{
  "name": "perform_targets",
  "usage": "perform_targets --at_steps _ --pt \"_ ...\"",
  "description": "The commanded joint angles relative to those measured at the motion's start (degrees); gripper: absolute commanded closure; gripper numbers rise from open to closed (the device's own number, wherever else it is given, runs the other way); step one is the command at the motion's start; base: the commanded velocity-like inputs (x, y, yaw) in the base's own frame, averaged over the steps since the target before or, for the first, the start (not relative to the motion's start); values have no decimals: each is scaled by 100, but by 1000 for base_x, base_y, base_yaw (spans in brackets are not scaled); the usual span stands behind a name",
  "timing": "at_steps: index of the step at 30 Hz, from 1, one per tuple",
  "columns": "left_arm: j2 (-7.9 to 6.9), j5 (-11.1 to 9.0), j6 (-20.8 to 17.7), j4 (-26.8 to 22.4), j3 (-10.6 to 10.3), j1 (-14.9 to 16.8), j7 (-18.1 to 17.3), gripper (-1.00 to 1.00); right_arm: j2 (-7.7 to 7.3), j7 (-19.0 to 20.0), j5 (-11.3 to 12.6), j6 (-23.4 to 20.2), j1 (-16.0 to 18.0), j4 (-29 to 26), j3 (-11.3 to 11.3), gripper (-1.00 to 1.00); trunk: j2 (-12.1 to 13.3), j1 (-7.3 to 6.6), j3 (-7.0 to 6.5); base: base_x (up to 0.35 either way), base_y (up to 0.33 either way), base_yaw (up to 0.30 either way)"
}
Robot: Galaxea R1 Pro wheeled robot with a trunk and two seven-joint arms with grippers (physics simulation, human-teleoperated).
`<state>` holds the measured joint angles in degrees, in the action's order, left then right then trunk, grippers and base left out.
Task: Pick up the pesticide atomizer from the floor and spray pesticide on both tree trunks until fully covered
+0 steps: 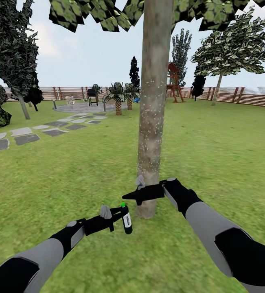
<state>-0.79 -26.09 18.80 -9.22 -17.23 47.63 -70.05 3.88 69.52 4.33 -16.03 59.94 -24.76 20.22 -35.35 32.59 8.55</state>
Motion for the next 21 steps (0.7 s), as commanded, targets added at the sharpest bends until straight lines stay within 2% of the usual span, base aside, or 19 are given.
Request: perform_targets --at_steps 1,8,21 --pt "0 -1 1 -1 9 0 0 100 0 0 -1 1 0 5 0 100 0 0 0 0 0 0" --pt "0 -1 1 -1 9 0 0 100 2 -222 1 3 -7 109 7 100 0 0 0 0 0 0" --pt "0 -1 1 -35 9 0 0 100 10 -255 4 3 -9 146 17 100 0 0 0 0 0 0"
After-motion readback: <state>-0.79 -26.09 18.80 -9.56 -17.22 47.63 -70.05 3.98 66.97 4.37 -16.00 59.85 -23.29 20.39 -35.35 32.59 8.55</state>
